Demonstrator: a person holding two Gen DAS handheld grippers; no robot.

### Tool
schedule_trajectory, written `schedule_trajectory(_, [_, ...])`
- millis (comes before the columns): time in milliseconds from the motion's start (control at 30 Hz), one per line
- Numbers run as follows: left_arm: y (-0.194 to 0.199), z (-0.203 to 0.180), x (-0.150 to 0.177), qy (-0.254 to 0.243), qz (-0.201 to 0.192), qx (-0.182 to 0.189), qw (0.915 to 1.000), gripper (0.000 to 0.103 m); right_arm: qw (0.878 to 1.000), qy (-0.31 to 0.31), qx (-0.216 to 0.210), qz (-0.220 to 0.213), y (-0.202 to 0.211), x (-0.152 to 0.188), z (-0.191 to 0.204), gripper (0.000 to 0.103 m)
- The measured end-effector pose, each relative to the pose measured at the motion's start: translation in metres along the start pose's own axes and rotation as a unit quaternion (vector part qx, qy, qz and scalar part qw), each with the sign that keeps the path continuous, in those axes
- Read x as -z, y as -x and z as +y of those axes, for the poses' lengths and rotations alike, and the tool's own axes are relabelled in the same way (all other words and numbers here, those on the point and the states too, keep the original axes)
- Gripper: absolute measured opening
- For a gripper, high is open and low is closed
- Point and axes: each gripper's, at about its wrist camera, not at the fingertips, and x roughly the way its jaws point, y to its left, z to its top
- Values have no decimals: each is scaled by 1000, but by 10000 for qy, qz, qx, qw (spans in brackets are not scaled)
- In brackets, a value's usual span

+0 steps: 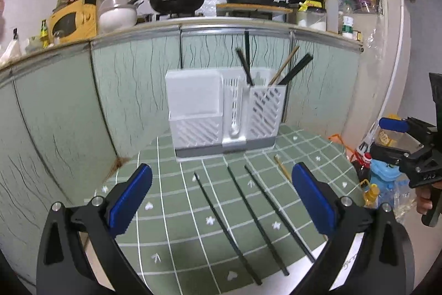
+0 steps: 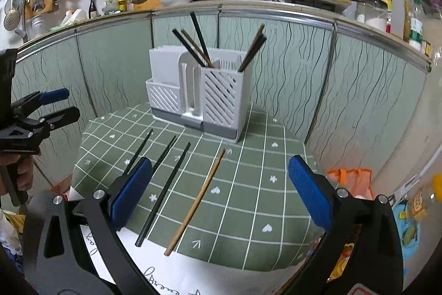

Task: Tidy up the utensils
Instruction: 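Move both open grippers back over the remaining chopsticks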

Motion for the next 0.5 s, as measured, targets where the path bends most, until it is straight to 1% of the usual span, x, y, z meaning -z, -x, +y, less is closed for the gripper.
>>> schedule_trajectory(233, [-9,5,36,90,160,-194,9996,99,9997,-151,-89,195,-15,26,1,95])
schedule_trajectory(367, [-12,2,52,6,212,-296,9993,99,9995,-187,48,263,-23,40,3,94])
schedule_trajectory(500, [-16,0,67,51,293,-416,9987,99,9992,-146,164,333,-29,52,7,95])
